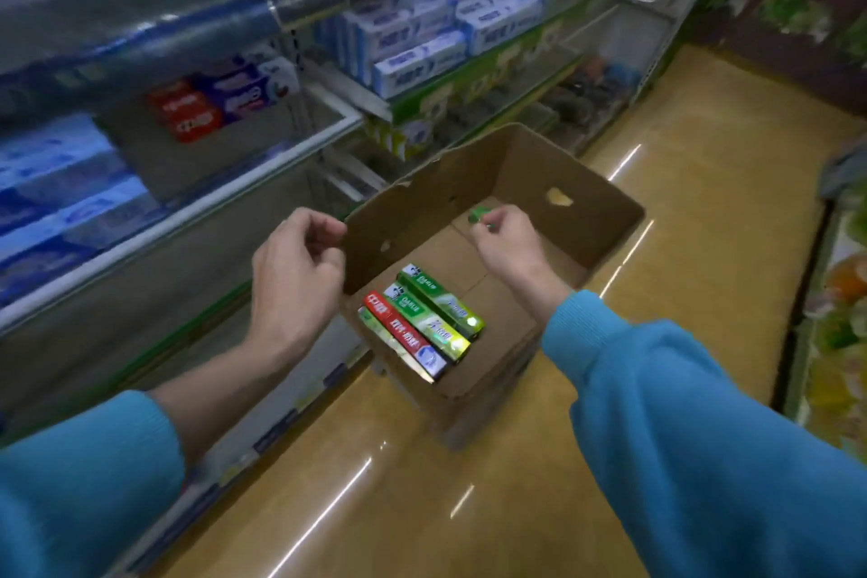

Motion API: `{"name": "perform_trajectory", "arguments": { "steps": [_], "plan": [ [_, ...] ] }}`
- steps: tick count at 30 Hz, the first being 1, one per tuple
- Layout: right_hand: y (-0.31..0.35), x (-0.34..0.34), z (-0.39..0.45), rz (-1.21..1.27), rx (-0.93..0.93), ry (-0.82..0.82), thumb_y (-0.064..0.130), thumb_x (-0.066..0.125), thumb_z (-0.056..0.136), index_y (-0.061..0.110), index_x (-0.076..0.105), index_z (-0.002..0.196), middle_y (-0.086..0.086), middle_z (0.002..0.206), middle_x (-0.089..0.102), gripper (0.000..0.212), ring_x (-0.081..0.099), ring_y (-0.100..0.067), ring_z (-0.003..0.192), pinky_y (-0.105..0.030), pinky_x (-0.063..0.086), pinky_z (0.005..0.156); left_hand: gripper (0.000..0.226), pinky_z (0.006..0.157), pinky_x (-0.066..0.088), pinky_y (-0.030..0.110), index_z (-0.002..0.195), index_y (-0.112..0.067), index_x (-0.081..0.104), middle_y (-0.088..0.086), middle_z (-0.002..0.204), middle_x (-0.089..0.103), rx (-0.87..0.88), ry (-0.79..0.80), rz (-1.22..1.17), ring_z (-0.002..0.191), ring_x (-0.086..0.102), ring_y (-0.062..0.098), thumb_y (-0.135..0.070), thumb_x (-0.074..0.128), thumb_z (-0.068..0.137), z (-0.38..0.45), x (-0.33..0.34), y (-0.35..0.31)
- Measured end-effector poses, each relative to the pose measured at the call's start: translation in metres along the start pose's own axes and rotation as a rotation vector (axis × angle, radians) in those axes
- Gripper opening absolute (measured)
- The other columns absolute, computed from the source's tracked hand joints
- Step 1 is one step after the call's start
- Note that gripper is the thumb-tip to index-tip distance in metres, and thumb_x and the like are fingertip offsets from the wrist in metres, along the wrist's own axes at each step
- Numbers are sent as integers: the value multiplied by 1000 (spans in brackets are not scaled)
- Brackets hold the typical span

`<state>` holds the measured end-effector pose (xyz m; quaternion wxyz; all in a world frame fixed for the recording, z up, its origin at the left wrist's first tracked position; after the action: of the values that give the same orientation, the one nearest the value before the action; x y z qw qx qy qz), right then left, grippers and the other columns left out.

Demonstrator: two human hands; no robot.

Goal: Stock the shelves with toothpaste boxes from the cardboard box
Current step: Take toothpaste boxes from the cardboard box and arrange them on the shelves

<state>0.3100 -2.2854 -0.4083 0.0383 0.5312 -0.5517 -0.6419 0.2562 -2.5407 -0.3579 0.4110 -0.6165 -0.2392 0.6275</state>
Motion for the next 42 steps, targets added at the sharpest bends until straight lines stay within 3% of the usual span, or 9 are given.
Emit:
{"name": "perform_trajectory", "arguments": {
  "steps": [6, 9, 15, 18, 23, 28, 31, 37, 42],
  "plan": [
    [-58, -20, 47, -8, 244, -25, 27, 57, 96, 5, 44, 139, -14, 139, 49, 50, 48, -29, 128, -35, 43, 100, 28, 91, 51, 27, 117, -21, 69, -7, 106, 71, 20, 203, -17, 101, 66, 9, -12, 62, 92, 47, 90, -16],
    [-86, -12, 70, 18, 364, -27, 26, 57, 96, 5, 47, 134, -16, 134, 50, 44, 51, -31, 121, -31, 41, 89, 36, 94, 48, 25, 128, -19, 64, -4, 114, 70, 1, 354, 22, 107, 64, 12, -17, 64, 93, 73, 148, -7],
    [-143, 9, 114, 135, 636, -103, 22, 58, 92, 0, 46, 137, -18, 131, 53, 51, 54, -36, 120, -43, 50, 96, 58, 111, 44, 42, 145, -20, 49, 4, 140, 60, -133, 590, 68, 128, 55, 25, -31, 67, 91, 124, 253, 30],
    [-167, 18, 130, 203, 766, -103, 19, 57, 93, -3, 49, 133, -15, 116, 55, 47, 61, -38, 112, -42, 51, 86, 63, 112, 43, 41, 149, -19, 43, 7, 146, 54, -155, 673, 117, 133, 51, 29, -32, 67, 92, 144, 293, 47],
    [-198, 26, 155, 306, 913, -131, 18, 58, 92, 1, 43, 138, -16, 125, 54, 51, 60, -37, 110, -46, 54, 93, 70, 113, 40, 41, 153, -18, 38, 10, 151, 48, -198, 703, 93, 137, 48, 30, -32, 67, 91, 181, 350, 61],
    [-212, 36, 173, 379, 989, -140, 12, 50, 97, 4, 52, 108, -8, 81, 49, 13, 54, -24, 68, -31, 45, 55, 69, 111, 36, 35, 153, -14, 36, 11, 152, 47, -167, 713, 93, 138, 45, 28, -30, 66, 93, 204, 394, 59],
    [-223, 42, 180, 422, 1024, -134, 12, 49, 96, 6, 56, 92, -10, 79, 52, 10, 52, -23, 67, -36, 46, 65, 69, 112, 34, 36, 155, -12, 33, 13, 154, 43, -148, 714, 124, 141, 41, 30, -26, 63, 95, 215, 417, 60],
    [-244, 59, 188, 569, 1067, -110, 10, 50, 97, 6, 54, 107, -11, 86, 51, 11, 50, -17, 58, -41, 57, 86, 66, 113, 34, 39, 156, -13, 31, 12, 156, 40, -214, 740, 143, 142, 40, 32, -22, 57, 97, 218, 446, 77],
    [-250, 67, 192, 621, 1053, -112, 10, 56, 94, 5, 52, 113, -12, 99, 53, 20, 55, -20, 64, -40, 60, 80, 61, 110, 40, 45, 150, -13, 39, 14, 145, 52, -237, 758, 157, 134, 47, 34, -21, 61, 94, 215, 455, 89]
  ]
}}
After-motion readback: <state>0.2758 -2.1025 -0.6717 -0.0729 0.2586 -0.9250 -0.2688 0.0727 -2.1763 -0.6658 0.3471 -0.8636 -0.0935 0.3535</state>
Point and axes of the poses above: each hand's wrist, its own z-axis towards the middle knuckle, its own x-axis out of the palm, y = z × x, the point moved 7 cm from there along z, towards the middle knuckle
